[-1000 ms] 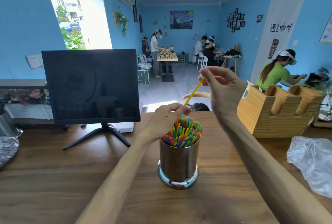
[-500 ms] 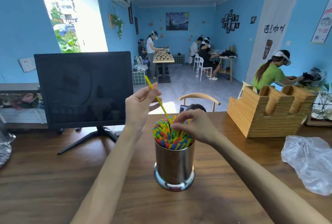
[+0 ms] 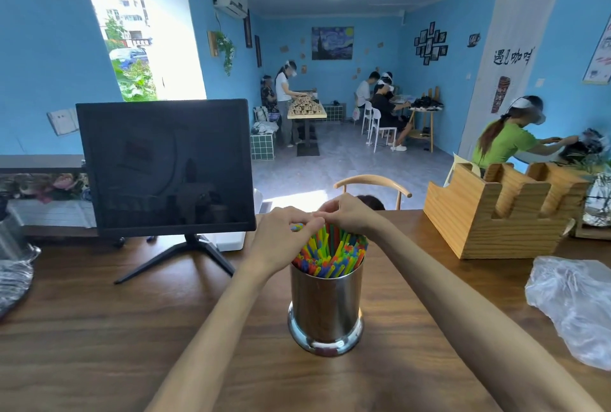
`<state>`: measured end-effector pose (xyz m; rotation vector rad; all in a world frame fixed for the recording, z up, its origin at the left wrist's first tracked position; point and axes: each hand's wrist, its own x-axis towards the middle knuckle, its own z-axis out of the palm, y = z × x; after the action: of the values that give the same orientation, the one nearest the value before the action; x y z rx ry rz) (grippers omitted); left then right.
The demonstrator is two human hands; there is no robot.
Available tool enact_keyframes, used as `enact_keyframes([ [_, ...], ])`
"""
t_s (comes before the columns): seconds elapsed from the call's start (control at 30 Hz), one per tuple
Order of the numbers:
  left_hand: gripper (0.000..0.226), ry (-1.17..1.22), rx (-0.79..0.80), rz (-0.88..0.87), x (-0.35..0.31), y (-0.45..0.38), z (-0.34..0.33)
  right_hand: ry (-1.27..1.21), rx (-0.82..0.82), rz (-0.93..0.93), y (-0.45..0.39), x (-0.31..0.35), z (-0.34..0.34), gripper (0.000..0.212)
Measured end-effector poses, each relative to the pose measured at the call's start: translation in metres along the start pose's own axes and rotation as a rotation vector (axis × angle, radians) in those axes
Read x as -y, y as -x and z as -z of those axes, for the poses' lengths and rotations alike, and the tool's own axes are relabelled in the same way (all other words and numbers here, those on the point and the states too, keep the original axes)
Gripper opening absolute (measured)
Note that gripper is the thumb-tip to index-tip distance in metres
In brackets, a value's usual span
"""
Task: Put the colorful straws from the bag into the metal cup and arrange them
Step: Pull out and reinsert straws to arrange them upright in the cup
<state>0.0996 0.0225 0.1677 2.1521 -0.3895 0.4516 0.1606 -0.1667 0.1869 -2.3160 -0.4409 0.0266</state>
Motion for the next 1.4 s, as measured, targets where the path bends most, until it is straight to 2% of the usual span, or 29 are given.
enact_keyframes([
  [0.13,0.024,0.068,-0.075,0.081,0.003,-0.001,0.004,0.044,0.002,0.010,0.000,0.007,0.002,0.022],
  [0.33,0.021,0.202,-0.167,0.108,0.008,-0.002,0.008,0.016,-0.008,-0.004,0.006,0.009,0.009,0.021],
  [0.47,0.008,0.231,-0.119,0.110,0.004,-0.004,0.010,-0.061,-0.136,0.011,0.009,0.022,0.021,0.026],
  [0.5,0.013,0.225,-0.075,0.118,0.003,-0.006,0.010,-0.081,-0.183,0.037,0.012,0.029,0.025,0.025],
  [0.6,0.044,0.215,0.124,0.135,-0.005,-0.012,0.009,-0.149,-0.364,0.221,0.023,0.061,0.044,0.012],
  [0.67,0.038,0.213,0.222,0.095,-0.011,-0.014,0.007,-0.262,-0.485,0.342,0.032,0.083,0.054,0.012],
  [0.73,0.022,0.191,0.238,0.062,-0.017,-0.016,0.004,-0.421,-0.596,0.412,0.039,0.094,0.060,0.012],
  [0.93,0.028,0.326,0.182,0.051,-0.011,-0.018,0.007,-0.593,-0.716,0.407,0.047,0.076,0.070,0.013],
  [1.07,0.034,0.563,-0.092,0.173,0.001,-0.025,0.019,-0.562,-0.636,0.318,0.049,0.044,0.068,0.011],
  [1.2,0.037,0.816,-0.373,0.336,0.001,-0.033,0.041,-0.373,-0.253,0.256,0.056,0.012,0.052,0.005],
  [1.27,0.032,0.918,-0.412,0.362,-0.004,-0.037,0.048,-0.253,-0.121,0.239,0.058,0.003,0.039,0.010],
  [1.4,0.027,1.083,-0.446,0.301,-0.025,-0.039,0.043,-0.105,-0.032,0.251,0.058,0.000,0.014,0.010],
])
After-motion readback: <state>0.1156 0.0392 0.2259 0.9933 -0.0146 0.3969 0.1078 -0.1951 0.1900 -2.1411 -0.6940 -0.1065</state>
